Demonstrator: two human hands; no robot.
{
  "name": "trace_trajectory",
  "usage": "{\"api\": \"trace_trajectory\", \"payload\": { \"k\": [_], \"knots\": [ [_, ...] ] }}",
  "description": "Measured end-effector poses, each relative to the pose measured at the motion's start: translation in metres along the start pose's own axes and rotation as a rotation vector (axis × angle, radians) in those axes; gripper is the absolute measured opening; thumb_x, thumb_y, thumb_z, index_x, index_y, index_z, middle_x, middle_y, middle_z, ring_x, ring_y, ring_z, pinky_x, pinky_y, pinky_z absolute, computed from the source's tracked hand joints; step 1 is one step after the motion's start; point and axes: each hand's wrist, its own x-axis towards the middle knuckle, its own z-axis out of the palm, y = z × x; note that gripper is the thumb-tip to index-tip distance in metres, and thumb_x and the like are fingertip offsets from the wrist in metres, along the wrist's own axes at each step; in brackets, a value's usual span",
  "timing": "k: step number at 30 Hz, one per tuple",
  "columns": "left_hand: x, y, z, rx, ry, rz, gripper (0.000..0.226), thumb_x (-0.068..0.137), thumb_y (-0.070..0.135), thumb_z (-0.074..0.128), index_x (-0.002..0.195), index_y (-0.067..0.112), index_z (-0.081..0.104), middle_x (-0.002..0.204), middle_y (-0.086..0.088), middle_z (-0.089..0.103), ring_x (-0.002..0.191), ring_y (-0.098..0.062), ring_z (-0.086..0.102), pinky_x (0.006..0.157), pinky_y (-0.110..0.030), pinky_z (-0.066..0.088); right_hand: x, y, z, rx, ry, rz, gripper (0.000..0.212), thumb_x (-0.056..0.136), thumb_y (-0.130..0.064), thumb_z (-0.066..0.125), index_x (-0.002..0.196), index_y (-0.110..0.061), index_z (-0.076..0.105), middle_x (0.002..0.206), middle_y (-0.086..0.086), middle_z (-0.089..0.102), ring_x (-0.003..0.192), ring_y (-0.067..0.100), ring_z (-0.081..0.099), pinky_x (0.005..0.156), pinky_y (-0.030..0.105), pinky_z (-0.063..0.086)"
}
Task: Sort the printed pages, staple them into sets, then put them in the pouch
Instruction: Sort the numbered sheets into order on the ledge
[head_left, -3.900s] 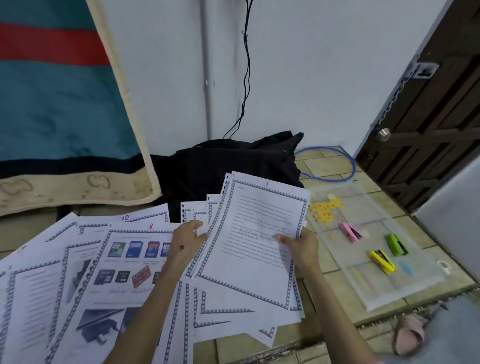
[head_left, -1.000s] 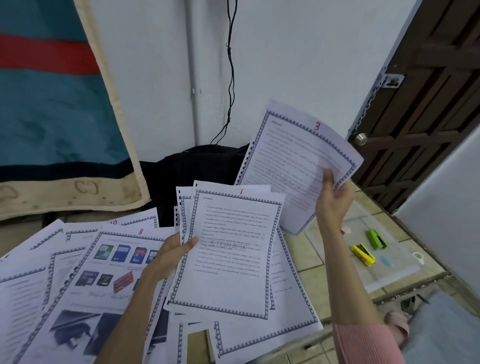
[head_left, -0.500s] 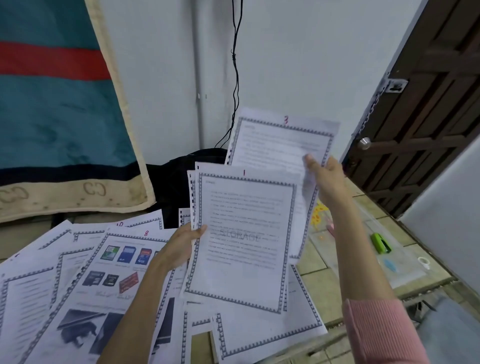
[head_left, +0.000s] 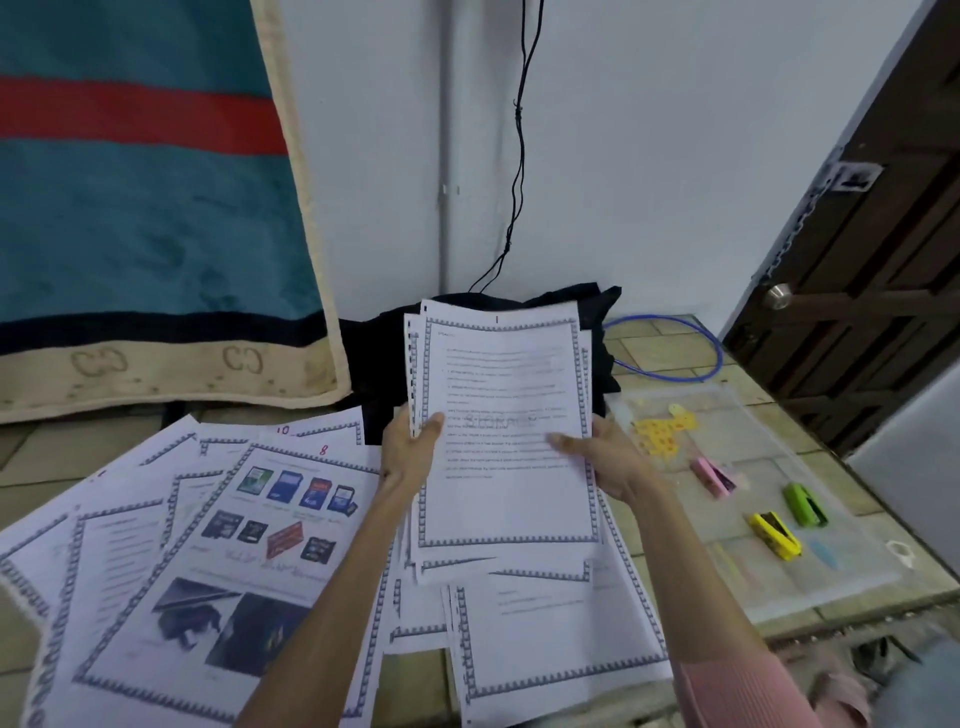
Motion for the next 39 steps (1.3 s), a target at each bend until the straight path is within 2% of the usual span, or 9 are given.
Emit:
{"api": "trace_trajectory", "payload": {
  "k": [3,9,14,17,20,26,29,33,39],
  "knots": [
    [-0.002,0.020,0.004,-0.056,0.049,0.090,0.043,0.087,0.019,0.065,0.128,0.014,0.051,0.125,0.000,0.059,0.116,-0.015,0.055,0.100,-0.030,0.044,0.000,-0.014,0.009,-0.016,0.144,-0.206,0.032,0.080,0.004,0.067,0.110,-0.005,0.062,0.110,0.010,0.068,0.091,0.018,0.069,0.077,0.025,0.057],
    [-0.008,0.054,0.011,-0.143,0.111,0.221,0.035,0.082,0.012,0.070,0.113,0.022,0.055,0.101,0.016,0.062,0.088,0.015,0.057,0.076,-0.001,0.045,-0.008,-0.040,0.015,-0.056,0.210,-0.394,0.025,0.078,0.001,0.071,0.095,-0.017,0.068,0.095,-0.005,0.073,0.091,0.015,0.070,0.080,0.028,0.057],
    [-0.016,0.030,0.011,0.061,-0.017,0.086,0.047,0.081,0.019,0.072,0.123,0.015,0.054,0.111,0.008,0.062,0.104,-0.009,0.058,0.087,-0.017,0.044,-0.012,-0.012,0.018,-0.201,0.280,-0.361,0.025,0.082,-0.014,0.071,0.106,-0.012,0.066,0.100,-0.004,0.067,0.088,0.005,0.064,0.067,0.006,0.049],
    [-0.012,0.019,0.002,0.140,-0.139,-0.117,0.062,0.081,0.030,0.070,0.134,0.012,0.043,0.128,-0.005,0.055,0.115,-0.019,0.055,0.096,-0.032,0.046,-0.011,-0.012,-0.001,-0.159,0.452,-0.426,0.016,0.084,-0.011,0.068,0.100,-0.008,0.066,0.097,0.004,0.067,0.080,0.002,0.066,0.061,0.007,0.050],
    [-0.013,0.002,-0.010,0.407,-0.123,-0.383,0.059,0.091,0.033,0.057,0.140,0.008,0.034,0.140,-0.013,0.043,0.114,-0.026,0.051,0.097,-0.034,0.045,-0.012,-0.007,-0.047,-0.018,0.591,-0.342,0.030,0.087,-0.011,0.064,0.114,0.003,0.060,0.115,0.013,0.063,0.082,0.007,0.066,0.065,0.011,0.053],
    [-0.011,-0.018,0.000,0.439,-0.066,-0.487,0.024,0.090,0.007,0.054,0.113,0.008,0.048,0.104,-0.012,0.053,0.093,-0.021,0.051,0.089,-0.034,0.051,-0.041,0.039,-0.079,-0.092,0.125,0.199,0.051,0.067,-0.025,0.081,0.109,-0.001,0.064,0.094,0.008,0.073,0.075,0.018,0.072,0.067,0.033,0.060],
    [-0.007,-0.015,0.006,0.397,-0.088,-0.512,0.017,0.088,0.016,0.062,0.087,0.006,0.048,0.087,-0.009,0.053,0.077,-0.018,0.053,0.084,-0.032,0.050,-0.044,0.055,-0.068,-0.195,0.056,0.181,0.061,0.061,-0.032,0.086,0.113,-0.008,0.063,0.104,0.002,0.070,0.087,0.014,0.069,0.063,0.019,0.056],
    [-0.005,-0.016,0.011,0.412,-0.191,-0.469,0.032,0.087,0.023,0.065,0.112,0.006,0.055,0.116,-0.015,0.058,0.112,-0.028,0.055,0.096,-0.034,0.046,-0.035,0.062,-0.059,-0.181,0.118,0.074,0.080,0.039,-0.056,0.088,0.106,-0.018,0.067,0.106,-0.001,0.071,0.100,0.020,0.067,0.087,0.036,0.054],
    [0.017,-0.007,-0.012,0.110,0.013,-0.343,0.031,0.069,0.016,0.082,0.095,0.011,0.065,0.095,-0.003,0.069,0.092,-0.021,0.063,0.090,-0.032,0.049,-0.036,0.064,-0.056,-0.173,0.151,-0.077,0.081,0.035,-0.059,0.087,0.105,-0.022,0.067,0.101,-0.010,0.073,0.096,0.010,0.069,0.080,0.030,0.056]
  ]
}}
